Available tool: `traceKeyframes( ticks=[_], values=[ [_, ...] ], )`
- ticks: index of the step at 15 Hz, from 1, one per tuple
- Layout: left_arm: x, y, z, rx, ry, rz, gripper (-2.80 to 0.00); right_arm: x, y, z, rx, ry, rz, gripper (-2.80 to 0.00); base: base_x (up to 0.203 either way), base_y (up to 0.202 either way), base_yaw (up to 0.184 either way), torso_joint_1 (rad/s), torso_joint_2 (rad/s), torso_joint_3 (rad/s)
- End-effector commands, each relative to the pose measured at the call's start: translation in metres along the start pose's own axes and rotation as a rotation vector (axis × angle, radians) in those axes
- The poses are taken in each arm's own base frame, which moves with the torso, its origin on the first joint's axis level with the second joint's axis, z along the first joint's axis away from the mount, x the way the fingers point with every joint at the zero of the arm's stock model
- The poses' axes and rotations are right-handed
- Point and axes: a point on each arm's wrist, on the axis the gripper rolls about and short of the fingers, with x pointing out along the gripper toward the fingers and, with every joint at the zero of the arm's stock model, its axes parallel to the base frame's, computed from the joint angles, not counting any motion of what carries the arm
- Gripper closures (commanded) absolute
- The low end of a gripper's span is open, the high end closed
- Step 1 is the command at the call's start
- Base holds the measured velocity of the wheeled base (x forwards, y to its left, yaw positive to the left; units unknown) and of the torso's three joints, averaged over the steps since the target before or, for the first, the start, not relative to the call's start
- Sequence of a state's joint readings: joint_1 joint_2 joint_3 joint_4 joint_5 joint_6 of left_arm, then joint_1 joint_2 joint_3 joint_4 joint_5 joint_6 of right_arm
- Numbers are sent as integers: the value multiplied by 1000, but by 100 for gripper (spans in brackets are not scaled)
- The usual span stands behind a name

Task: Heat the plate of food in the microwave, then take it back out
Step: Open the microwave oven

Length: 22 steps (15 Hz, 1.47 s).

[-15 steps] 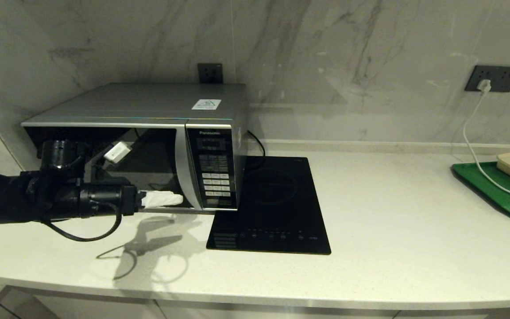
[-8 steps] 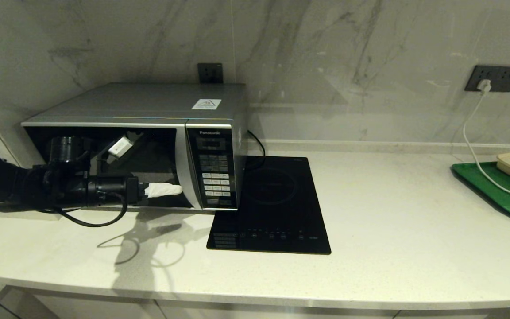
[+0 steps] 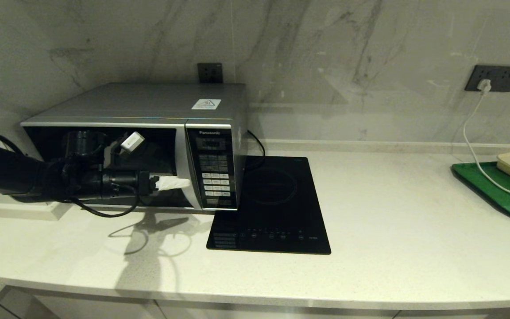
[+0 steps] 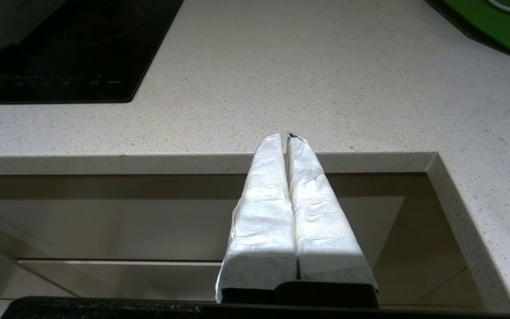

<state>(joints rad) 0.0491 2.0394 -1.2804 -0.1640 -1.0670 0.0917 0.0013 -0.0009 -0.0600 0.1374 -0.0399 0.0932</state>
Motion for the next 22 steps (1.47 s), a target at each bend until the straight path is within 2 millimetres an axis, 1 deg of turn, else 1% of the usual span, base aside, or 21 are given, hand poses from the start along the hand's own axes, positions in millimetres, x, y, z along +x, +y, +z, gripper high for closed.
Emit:
traceKeyframes(
  ticks=[1, 10, 16, 19, 22],
  values=[
    [3, -4, 2, 11, 0, -16, -280, 0, 0, 0, 0, 2, 0, 0, 0, 0, 0, 0, 0, 0],
    [0, -14, 3, 8, -9, -124, -280, 0, 0, 0, 0, 2, 0, 0, 0, 0, 0, 0, 0, 0],
    [1, -13, 2, 9, -9, -153, -280, 0, 0, 0, 0, 2, 0, 0, 0, 0, 0, 0, 0, 0],
    [7, -3, -7, -15, 3, -163, -280, 0, 0, 0, 0, 2, 0, 0, 0, 0, 0, 0, 0, 0],
    [11, 3, -6, -1, 0, -173, -280, 0, 0, 0, 0, 2, 0, 0, 0, 0, 0, 0, 0, 0]
  ],
)
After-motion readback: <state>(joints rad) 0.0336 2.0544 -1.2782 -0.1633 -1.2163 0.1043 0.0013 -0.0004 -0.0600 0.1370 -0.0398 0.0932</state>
